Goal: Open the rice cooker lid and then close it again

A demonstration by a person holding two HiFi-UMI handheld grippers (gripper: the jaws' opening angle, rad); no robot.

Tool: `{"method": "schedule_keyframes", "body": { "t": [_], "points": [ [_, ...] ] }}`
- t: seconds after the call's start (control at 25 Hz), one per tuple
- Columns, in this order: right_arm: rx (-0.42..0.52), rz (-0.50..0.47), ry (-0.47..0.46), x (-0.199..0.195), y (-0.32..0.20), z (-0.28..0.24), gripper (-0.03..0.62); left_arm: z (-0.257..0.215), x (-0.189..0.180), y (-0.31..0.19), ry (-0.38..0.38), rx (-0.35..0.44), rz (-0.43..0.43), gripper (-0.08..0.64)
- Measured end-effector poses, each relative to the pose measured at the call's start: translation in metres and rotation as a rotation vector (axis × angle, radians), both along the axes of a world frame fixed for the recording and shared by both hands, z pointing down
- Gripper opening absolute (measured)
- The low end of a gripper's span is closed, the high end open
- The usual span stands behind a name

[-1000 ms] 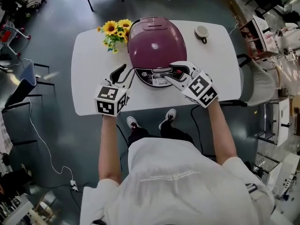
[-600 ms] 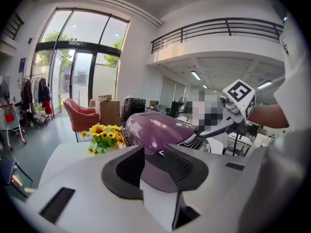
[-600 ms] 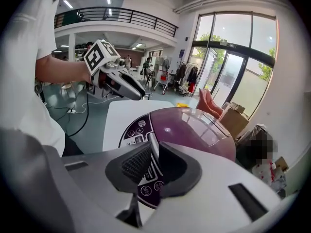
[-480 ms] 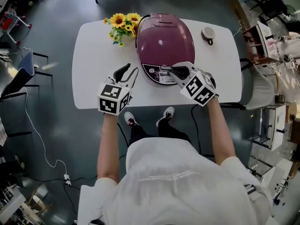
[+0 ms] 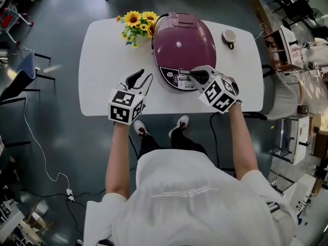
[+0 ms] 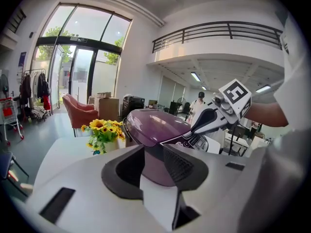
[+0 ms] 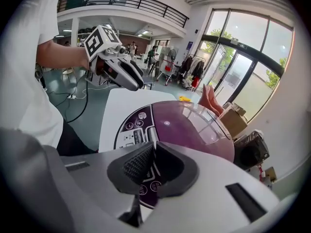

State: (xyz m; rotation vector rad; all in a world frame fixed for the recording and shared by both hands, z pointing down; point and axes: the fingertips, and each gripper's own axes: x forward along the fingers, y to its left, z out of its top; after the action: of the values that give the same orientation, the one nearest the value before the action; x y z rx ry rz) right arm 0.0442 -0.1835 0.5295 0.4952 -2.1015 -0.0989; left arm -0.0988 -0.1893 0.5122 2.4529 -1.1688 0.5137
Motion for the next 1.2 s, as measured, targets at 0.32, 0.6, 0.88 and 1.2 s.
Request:
{"method": "schedule_keyframes", "body": {
  "t": [0.32,0.6,0.88,1.2],
  "points": [
    [-0.008,0.014,0.006,0.0003,-0.0007,0.0006,0.037,0.0015,-0.0031,0.0032,0.008,-0.01,-0.013,0.137],
    [-0.02,0.059,-0.004,0.0003,-0.0008,-0.0003,0.037,0.0039,-0.0019,0.0072,0.012,-0.021,-0.012,0.137],
    [-0.02,0.068,0.007,-0.0006,-0.0018,0.0008,0.037,0.0033,-0.0052,0.0068,0.012,-0.023,-0.014,0.137],
    [-0.047,0.055,0.033,-0.0008,-0.001,0.0017,0.037,0.0039,-0.0058,0.0065,0.009,-0.026,-0.008,0.137]
  ]
}}
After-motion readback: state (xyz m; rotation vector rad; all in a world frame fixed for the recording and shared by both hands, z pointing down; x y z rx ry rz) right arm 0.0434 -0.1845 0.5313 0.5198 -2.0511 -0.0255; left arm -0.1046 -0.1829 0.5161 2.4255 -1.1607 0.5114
